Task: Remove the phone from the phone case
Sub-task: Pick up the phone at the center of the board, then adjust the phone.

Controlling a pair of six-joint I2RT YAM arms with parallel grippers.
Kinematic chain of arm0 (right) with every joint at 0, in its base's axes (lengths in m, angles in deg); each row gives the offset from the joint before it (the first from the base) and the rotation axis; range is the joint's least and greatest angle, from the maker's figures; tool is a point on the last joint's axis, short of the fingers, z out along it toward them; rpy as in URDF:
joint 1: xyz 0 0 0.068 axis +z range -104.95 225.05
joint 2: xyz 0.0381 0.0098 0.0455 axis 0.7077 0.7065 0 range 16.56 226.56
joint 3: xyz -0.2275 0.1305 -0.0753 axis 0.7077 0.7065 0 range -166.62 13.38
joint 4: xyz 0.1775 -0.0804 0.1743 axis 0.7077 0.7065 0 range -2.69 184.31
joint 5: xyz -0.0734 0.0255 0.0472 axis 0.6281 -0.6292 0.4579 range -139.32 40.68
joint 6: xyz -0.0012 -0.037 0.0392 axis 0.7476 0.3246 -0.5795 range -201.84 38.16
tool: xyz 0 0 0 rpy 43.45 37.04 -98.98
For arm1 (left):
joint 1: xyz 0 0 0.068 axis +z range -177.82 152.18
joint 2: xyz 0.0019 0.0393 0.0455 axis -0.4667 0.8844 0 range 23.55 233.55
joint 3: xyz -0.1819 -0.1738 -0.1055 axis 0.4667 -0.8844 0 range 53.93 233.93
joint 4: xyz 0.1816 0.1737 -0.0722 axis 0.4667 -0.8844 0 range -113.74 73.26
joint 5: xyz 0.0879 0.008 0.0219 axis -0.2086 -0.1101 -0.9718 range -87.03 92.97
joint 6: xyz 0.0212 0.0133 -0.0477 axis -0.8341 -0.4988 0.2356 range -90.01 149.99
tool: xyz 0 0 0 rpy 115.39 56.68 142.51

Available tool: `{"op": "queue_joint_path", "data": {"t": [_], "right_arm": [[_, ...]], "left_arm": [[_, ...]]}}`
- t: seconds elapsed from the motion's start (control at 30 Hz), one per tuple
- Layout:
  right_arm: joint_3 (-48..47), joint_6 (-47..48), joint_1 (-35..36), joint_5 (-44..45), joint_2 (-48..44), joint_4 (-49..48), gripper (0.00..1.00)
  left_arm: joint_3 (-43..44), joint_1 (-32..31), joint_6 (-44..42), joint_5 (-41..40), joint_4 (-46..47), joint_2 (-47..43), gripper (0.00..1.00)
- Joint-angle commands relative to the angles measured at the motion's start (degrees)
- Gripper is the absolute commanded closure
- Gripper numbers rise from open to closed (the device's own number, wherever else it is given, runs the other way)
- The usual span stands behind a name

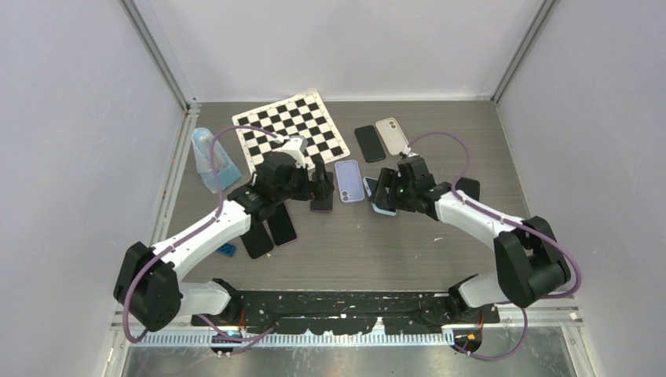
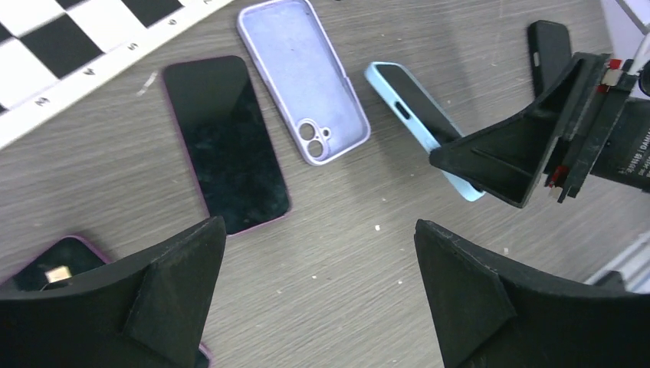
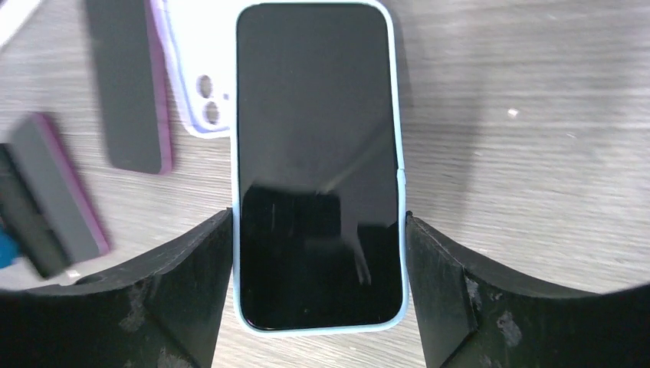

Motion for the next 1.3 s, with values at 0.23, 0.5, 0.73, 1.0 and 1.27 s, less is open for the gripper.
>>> {"op": "queue_joint_path", "data": {"t": [0.23, 0.5, 0.73, 1.0, 1.27], "right_arm": [[3.94, -14.85, 0.26, -12.55, -3.76, -23.51, 0.59], [8.13, -23.37, 0.3, -18.85, -0.73, -34.59, 0.6], [7.82, -22.15, 1.08, -19.79, -0.46, -35.7, 0.6], [5.33, -17.98, 3.94, -20.78, -2.53, -34.36, 0.6], [2.26, -14.61, 7.88, -19.41, -3.46, -33.46, 0.6]], "left_arm": [[3.37, 0.24, 23.3, 5.3, 4.2, 11.96, 0.08], [-0.89, 0.24, 36.61, 6.74, 15.73, 15.65, 0.1], [-3.98, 0.26, 39.97, 0.66, 16.1, 11.59, 0.1], [-0.01, 2.34, 43.31, -1.81, 8.97, 9.69, 0.1], [4.46, 2.53, 43.21, 1.97, 3.51, 12.1, 0.12]]}}
